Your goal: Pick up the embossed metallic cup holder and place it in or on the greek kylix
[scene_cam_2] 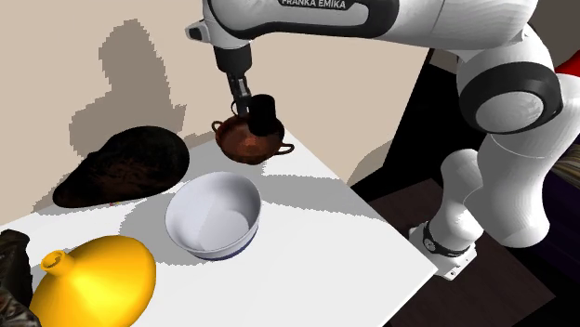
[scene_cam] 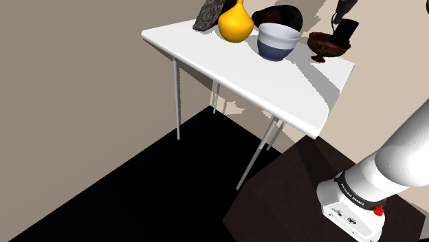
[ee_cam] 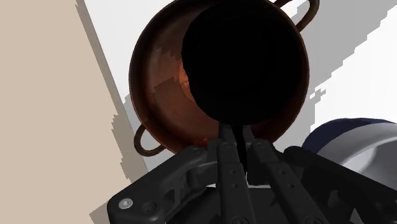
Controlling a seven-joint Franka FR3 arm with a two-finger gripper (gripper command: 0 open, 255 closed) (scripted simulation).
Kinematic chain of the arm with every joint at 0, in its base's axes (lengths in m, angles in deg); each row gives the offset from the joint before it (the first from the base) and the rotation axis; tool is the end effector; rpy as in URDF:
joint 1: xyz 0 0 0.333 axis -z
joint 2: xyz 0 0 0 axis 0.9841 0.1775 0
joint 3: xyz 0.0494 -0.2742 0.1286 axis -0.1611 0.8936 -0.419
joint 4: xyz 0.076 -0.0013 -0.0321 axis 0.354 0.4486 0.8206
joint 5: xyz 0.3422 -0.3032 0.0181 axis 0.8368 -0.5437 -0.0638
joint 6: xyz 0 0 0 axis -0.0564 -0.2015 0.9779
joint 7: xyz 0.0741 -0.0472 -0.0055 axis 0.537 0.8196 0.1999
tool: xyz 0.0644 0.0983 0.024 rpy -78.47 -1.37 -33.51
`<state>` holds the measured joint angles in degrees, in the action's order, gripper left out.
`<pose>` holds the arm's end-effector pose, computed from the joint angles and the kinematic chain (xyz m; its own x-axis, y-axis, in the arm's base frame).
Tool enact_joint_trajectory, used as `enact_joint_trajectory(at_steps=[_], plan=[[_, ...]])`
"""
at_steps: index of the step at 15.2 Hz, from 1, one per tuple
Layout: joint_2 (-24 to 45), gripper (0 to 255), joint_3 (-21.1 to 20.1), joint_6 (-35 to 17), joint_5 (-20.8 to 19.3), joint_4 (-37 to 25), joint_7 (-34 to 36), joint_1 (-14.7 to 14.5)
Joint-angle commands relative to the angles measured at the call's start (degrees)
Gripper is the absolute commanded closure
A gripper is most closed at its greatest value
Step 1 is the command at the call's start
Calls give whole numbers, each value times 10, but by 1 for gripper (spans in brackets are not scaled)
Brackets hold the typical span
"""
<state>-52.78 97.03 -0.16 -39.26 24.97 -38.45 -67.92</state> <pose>0.5193 -0.4338 0.5874 0.9999 -0.0006 0.0107 -0.0006 -1.0000 0.0025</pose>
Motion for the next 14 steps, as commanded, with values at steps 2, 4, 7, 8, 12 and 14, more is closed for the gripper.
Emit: enact_joint_trajectory(at_steps=[2, 4, 7, 8, 12, 14], plan=[[-6, 255, -1, -20, -3, 25, 1, -4], [-6, 255, -1, -20, -3, 24, 1, -3], [-6, 255, -1, -20, -3, 24, 1, -3], [-6, 255, -1, -20, -3, 24, 1, -3], [-6, 0, -1, -20, -3, 24, 1, -4], [-6, 0, -1, -20, -3, 25, 1, -4]])
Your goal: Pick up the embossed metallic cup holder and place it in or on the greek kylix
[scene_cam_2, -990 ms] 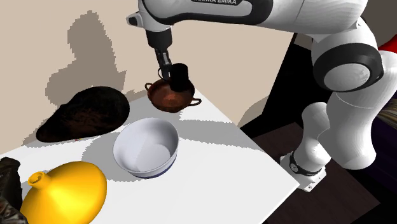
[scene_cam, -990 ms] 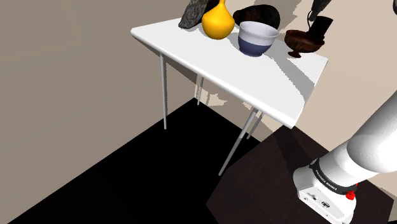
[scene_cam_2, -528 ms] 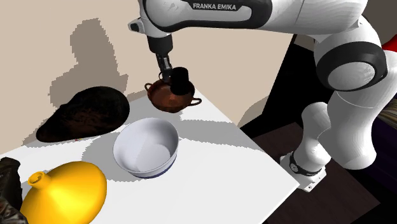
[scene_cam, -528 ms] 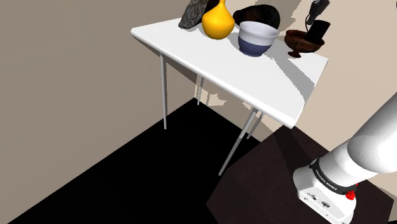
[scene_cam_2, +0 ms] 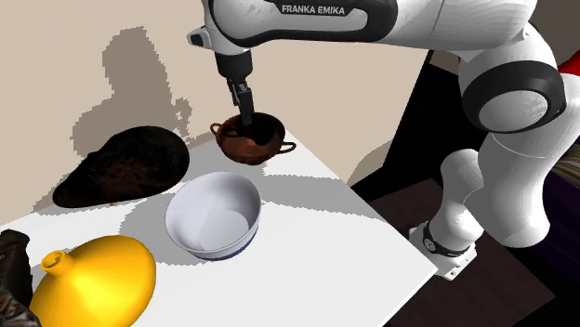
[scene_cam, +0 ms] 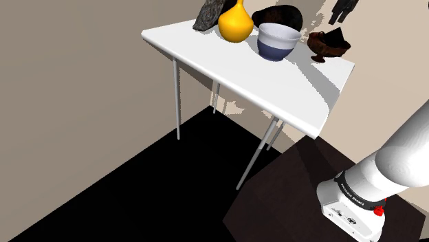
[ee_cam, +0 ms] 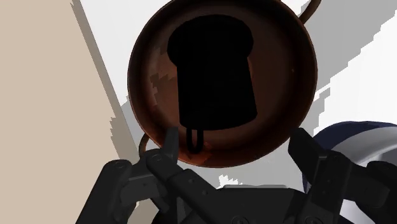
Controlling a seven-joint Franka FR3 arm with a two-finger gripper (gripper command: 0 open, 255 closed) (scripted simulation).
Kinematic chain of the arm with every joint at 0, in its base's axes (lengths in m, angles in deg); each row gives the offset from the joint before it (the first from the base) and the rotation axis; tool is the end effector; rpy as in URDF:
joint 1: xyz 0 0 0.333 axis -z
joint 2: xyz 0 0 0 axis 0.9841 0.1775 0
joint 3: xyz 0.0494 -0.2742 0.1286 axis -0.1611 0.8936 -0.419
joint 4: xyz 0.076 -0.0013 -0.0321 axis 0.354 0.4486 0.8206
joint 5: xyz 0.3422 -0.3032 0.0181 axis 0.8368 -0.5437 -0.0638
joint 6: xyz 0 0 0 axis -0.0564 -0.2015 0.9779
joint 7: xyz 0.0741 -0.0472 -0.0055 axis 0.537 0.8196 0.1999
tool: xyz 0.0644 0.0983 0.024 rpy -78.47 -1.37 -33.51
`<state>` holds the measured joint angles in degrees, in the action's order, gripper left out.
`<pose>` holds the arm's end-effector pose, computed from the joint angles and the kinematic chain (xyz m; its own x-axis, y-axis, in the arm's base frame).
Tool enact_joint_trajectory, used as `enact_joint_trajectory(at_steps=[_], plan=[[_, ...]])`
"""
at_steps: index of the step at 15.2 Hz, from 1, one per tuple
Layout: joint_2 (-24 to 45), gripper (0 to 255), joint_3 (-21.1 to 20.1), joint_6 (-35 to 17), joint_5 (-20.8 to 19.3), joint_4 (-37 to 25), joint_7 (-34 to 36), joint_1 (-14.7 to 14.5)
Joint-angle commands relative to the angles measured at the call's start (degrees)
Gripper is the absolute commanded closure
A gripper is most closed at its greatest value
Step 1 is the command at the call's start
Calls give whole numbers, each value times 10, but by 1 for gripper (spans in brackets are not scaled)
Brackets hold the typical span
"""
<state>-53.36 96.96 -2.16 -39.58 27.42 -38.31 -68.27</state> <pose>0.5196 -0.4338 0.5736 0.9999 -0.0007 0.0113 -0.0007 -1.0000 0.0031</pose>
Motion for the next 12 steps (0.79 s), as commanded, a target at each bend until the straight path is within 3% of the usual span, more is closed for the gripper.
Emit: enact_joint_trajectory(at_steps=[1, 5, 12], plan=[[0, 0, 0, 0, 0, 0, 0, 0], [33, 0, 3, 89, 19, -117, -7, 20], [33, 0, 3, 89, 19, -117, -7, 20]])
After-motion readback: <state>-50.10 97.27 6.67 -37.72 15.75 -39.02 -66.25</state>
